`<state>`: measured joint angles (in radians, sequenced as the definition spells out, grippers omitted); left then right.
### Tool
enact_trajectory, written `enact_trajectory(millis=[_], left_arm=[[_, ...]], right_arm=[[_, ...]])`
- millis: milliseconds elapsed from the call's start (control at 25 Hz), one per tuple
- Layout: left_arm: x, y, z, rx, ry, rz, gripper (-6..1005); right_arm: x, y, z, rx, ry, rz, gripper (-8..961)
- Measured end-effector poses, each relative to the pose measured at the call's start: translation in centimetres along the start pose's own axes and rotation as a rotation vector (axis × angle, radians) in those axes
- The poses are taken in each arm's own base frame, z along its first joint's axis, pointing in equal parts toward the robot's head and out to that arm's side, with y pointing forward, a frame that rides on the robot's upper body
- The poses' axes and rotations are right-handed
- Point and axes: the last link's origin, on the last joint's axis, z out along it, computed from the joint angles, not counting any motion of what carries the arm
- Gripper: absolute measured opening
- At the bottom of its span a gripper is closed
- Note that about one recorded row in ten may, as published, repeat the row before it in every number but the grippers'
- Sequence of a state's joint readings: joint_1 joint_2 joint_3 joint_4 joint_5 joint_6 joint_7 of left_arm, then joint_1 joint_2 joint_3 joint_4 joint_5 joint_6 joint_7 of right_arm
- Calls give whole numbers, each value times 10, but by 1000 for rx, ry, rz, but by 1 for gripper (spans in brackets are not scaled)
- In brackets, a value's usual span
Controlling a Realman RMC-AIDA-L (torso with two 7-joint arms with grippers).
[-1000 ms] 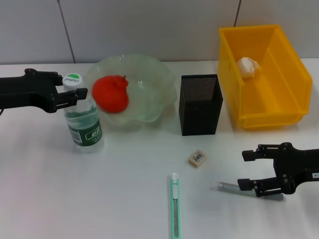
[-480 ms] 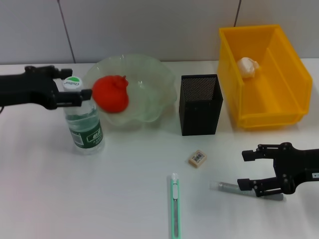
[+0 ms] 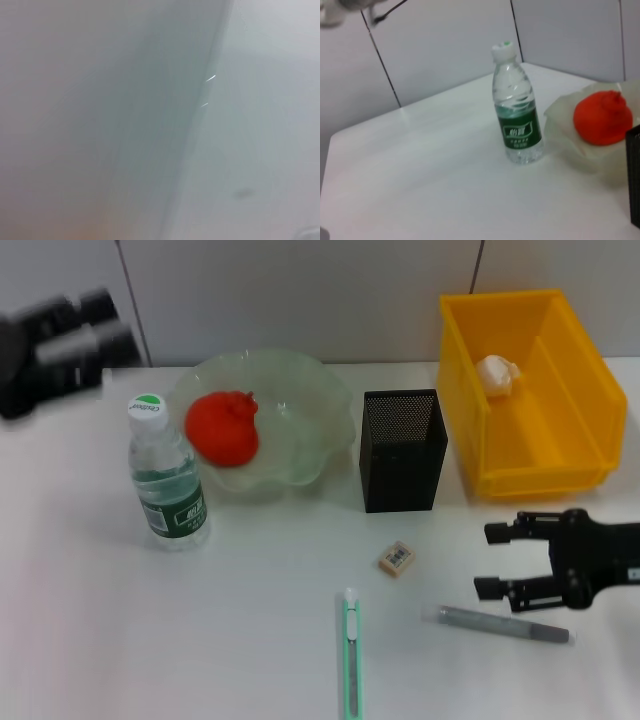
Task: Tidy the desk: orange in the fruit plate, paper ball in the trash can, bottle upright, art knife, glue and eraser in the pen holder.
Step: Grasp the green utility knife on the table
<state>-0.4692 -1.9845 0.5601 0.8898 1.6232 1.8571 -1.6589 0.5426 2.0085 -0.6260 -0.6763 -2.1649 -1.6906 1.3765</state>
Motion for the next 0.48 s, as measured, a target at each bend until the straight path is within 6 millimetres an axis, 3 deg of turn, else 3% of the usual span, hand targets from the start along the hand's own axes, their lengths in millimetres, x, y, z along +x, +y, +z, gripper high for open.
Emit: enact_trajectory(millis=[40,80,200,240,320,440,480], left_arm=[[-16,13,-2,-76,13,-21,812],[-16,13,-2,-76,13,-21,812],[-46,27,2,-136,-10,-20,812],[-72,36,8,-170,-41,-1,812],[-82,39,11,-181,-53,10,812],[-116,43,16,-166,-125,41,812],[-116,43,16,-166,-125,41,813]], right_arm=[[-7,-1,-1,-7,-10,3,827],[-7,-1,-1,-7,-10,3,827],[-19,-3,-1,-21,-13,6,827],[-28,-5,0,-23,-3,-1,827],[-34,-7,0,-22,7,-1,828],[-59,-14,4,-35,107,2,828],[-59,-14,4,-35,107,2,828]])
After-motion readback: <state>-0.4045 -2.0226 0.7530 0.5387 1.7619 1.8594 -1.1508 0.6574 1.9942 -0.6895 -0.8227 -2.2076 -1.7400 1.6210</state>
